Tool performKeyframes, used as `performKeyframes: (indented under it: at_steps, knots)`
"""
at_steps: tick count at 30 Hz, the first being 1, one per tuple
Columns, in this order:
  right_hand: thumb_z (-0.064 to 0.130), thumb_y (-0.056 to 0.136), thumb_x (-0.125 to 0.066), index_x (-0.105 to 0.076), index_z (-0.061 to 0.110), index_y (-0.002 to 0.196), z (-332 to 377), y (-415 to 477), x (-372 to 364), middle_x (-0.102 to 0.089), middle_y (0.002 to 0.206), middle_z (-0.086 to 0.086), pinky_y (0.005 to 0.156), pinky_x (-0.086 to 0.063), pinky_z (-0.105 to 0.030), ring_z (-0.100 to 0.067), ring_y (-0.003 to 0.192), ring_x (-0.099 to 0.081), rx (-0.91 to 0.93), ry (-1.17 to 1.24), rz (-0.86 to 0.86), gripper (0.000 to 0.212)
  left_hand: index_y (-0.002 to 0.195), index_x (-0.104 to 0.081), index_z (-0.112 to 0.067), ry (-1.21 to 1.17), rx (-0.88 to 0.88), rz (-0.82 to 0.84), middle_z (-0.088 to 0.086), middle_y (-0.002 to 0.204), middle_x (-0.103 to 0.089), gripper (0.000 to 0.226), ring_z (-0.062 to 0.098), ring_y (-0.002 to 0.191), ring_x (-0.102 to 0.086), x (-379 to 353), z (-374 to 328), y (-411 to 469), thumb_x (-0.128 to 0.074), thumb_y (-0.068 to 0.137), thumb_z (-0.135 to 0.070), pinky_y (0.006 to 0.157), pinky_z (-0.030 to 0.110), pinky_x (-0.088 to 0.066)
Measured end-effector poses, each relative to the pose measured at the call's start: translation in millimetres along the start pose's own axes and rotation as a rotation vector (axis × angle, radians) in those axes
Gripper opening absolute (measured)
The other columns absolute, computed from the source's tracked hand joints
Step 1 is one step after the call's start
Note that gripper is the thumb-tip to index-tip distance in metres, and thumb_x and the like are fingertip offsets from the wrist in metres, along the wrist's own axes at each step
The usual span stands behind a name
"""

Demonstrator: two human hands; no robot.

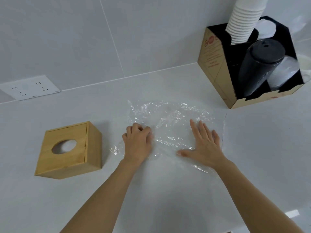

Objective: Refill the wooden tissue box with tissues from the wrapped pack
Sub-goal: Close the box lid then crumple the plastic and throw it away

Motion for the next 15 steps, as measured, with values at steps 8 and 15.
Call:
performKeyframes:
  at_steps: [8,15]
  knots:
    - [0.075,0.048,-0.066,0.019,0.066,0.127,33.0,-9.3,19.2,0.021,0.156,0.008,0.116,0.004,-0.049,-0.008,0.144,0.012,0.123,0.399,0.049,0.116,0.063,-0.047,-0.019,-1.013,0.165,0.227,-0.015,0.061,-0.052,0.033,0.005,0.060,-0.046,14.1,-46.2,-6.0,-0.051,0.096,-0.015,0.061,0.022,-0.036]
    - [0.003,0.064,-0.080,-0.049,0.034,0.094,61.9,-29.5,40.6,-0.040,0.118,0.008,0.083,-0.045,-0.010,0.004,0.110,-0.046,0.254,0.931,-0.037,0.054,0.045,-0.061,-0.022,-1.258,0.320,0.500,-0.008,0.049,-0.055,0.020,0.012,0.054,-0.058,-0.7,-89.8,-33.3,-0.058,0.063,-0.013,0.050,0.020,-0.043]
Point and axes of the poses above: each hand's wrist, its own y-axis towards the middle knuckle, its own x-axis out of the back of the hand, z = x × y, the point moved 10 cm from there along y, towards the middle knuckle
